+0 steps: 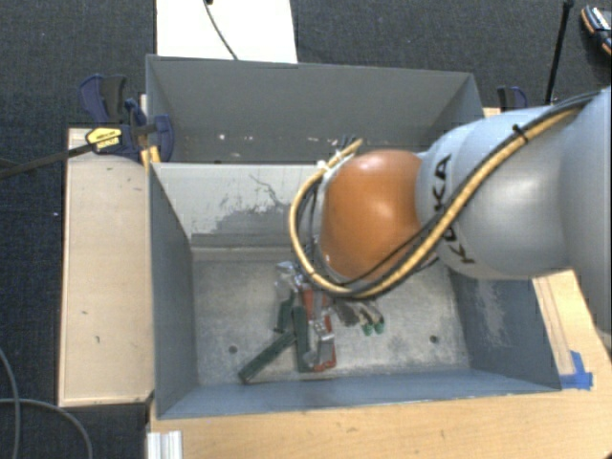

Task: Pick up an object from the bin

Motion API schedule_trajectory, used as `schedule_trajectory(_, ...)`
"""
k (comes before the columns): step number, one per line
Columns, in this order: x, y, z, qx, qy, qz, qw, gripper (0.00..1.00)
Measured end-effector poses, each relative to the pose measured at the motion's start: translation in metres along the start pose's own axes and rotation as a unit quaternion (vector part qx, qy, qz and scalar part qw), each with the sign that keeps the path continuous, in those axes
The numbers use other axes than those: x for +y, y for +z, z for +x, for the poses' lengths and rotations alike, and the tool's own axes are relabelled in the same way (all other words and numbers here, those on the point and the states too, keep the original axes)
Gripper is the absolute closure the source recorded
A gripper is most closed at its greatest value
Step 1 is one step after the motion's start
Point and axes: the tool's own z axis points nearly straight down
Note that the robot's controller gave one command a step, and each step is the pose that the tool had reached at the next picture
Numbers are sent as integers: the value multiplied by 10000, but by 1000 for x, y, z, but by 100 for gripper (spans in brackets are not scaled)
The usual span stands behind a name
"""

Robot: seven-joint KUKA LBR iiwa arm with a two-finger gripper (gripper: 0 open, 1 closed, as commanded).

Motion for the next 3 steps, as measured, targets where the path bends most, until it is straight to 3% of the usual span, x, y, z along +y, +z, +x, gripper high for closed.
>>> schedule_trajectory(1,1,48,1,23,-955,-4,9954,0)
schedule_trajectory(2,9,23,-12,20,-2169,-8,9762,0)
schedule_trajectory(3,16,61,-12,-1,-1950,-4,9808,0)
